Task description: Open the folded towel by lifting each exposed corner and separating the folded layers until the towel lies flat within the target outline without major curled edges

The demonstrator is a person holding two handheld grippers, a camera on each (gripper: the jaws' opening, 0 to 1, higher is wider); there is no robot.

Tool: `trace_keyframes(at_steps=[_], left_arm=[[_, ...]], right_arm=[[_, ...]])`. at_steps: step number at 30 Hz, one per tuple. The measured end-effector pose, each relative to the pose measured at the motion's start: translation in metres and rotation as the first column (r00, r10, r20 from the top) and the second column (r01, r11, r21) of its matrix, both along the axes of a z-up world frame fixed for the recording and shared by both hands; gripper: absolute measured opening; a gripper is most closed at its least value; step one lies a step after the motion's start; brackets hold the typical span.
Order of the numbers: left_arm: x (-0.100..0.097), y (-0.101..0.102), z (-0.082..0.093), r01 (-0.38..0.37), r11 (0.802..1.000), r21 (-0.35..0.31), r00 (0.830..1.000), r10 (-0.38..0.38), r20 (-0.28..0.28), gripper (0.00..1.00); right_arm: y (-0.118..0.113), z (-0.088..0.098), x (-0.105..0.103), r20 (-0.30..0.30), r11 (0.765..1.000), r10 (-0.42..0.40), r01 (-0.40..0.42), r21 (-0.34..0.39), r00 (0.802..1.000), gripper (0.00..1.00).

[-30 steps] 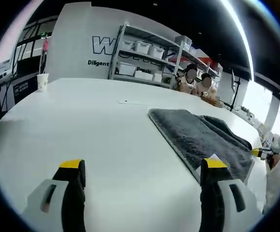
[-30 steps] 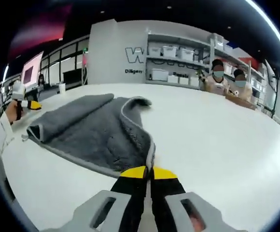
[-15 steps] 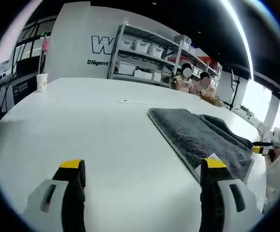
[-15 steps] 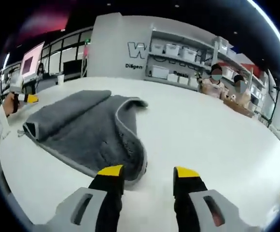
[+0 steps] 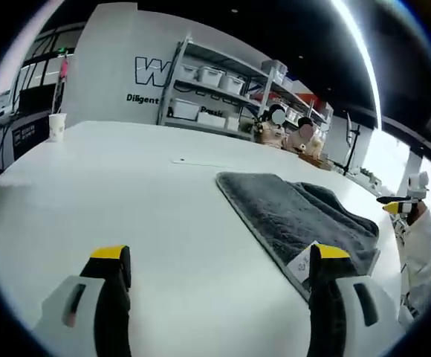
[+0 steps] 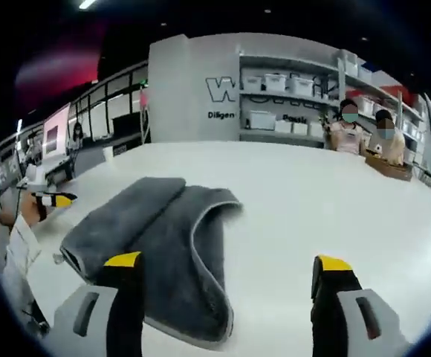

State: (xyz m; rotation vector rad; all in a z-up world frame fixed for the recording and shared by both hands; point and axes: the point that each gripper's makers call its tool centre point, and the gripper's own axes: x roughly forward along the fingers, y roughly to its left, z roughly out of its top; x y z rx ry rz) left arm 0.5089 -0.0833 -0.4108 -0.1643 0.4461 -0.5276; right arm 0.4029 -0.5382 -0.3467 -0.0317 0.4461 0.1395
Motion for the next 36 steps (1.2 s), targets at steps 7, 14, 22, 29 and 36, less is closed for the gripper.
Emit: trace_keyframes(at_steps=[7, 14, 22, 29, 36], left_arm=[[0.001, 0.001, 0.000, -0.002, 1.000, 0.005, 1.000, 0.002, -0.001, 0.99], [-0.001, 0.002, -0.001, -0.005, 1.000, 0.011, 1.000, 0.005, -0.003, 0.99], [-0.003, 0.002, -0.002, -0.008, 1.000, 0.020, 1.000, 0.008, -0.008, 0.99], [-0.002, 0.002, -0.003, -0.009, 1.000, 0.027, 1.000, 0.009, -0.011, 0.99], [-0.002, 0.002, -0.004, -0.007, 0.999, 0.036, 1.000, 0.008, -0.015, 0.99]], right_arm=[[0.013, 0.011, 0.036, -0.021, 0.997, 0.063, -0.063, 0.033, 0.998, 0.99], [0.024, 0.000, 0.070, -0.073, 0.991, 0.101, -0.094, 0.091, 0.992, 0.96], [0.039, -0.010, 0.092, -0.125, 0.984, 0.148, -0.133, 0.120, 0.981, 0.74], [0.048, -0.030, 0.108, -0.174, 0.974, 0.174, -0.143, 0.175, 0.969, 0.47], [0.043, -0.052, 0.123, -0.221, 0.965, 0.154, -0.098, 0.244, 0.963, 0.31]])
